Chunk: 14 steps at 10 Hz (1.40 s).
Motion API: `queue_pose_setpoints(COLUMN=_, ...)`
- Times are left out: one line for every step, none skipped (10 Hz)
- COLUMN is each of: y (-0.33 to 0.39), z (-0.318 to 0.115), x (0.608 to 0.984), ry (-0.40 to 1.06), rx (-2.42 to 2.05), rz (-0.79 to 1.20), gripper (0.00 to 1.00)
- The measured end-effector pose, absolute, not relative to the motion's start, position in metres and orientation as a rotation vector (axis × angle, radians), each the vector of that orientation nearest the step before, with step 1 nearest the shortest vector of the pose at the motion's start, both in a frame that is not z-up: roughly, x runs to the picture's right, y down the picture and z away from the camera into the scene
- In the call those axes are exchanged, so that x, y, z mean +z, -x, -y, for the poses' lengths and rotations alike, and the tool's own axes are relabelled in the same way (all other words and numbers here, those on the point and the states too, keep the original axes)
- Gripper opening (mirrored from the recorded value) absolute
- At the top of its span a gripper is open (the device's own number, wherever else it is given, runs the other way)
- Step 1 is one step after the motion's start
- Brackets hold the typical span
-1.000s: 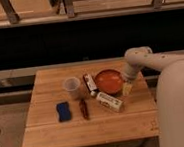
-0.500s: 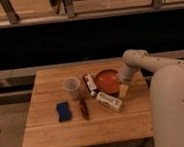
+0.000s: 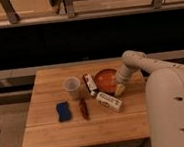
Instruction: Drag the ceramic bowl in a circle
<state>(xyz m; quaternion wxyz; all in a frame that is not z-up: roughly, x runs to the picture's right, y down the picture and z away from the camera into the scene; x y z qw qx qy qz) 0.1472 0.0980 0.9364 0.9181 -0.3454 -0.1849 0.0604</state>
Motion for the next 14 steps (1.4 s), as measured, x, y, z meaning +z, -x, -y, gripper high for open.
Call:
queue_pose_setpoints(y=-0.144, z=-0.097, x=0.937, ry=0.708, rx=0.128, rz=0.386, gripper=0.25)
queue_pose_setpoints(y=-0.138, z=-0.094, x=0.935, ry=0.702, rx=0.130, rz=0.396, gripper=0.13)
queue_pose_setpoints(y=-0.131, z=-0.089, x=0.932, ry=0.694, rx=0.123, rz=0.399, gripper=0.04)
queue_pose_setpoints(y=-0.124, z=-0.082, x=0.930, ry=0.685, rx=0.113, rz=0.404, gripper=0.01)
queue_pose_setpoints(y=-0.115, z=-0.075, x=0.929, ry=0.673, rx=0.101, rz=0.411, gripper=0.00)
queue_pose_setpoints(y=-0.105, z=-0.068, x=0.929, ry=0.666, rx=0.092, rz=0.421, gripper=0.00)
queue_pose_setpoints(y=-0.097, z=-0.064, x=0.931, ry=0.662, rx=0.085, rz=0.432, gripper=0.00)
queue_pose_setpoints(y=-0.088, z=-0.062, x=0.934, ry=0.663, rx=0.078, rz=0.447, gripper=0.00)
queue_pose_setpoints(y=-0.081, z=-0.062, x=0.938, ry=0.670, rx=0.072, rz=0.464, gripper=0.00)
queue_pose_setpoints(y=-0.073, z=-0.062, x=0.941, ry=0.675, rx=0.064, rz=0.480, gripper=0.00)
queue_pose_setpoints(y=-0.065, z=-0.059, x=0.943, ry=0.678, rx=0.057, rz=0.497, gripper=0.00)
queue_pose_setpoints(y=-0.058, z=-0.056, x=0.945, ry=0.677, rx=0.050, rz=0.514, gripper=0.00)
queue_pose_setpoints(y=-0.049, z=-0.052, x=0.946, ry=0.676, rx=0.042, rz=0.531, gripper=0.00)
queue_pose_setpoints(y=-0.042, z=-0.049, x=0.945, ry=0.676, rx=0.033, rz=0.544, gripper=0.00)
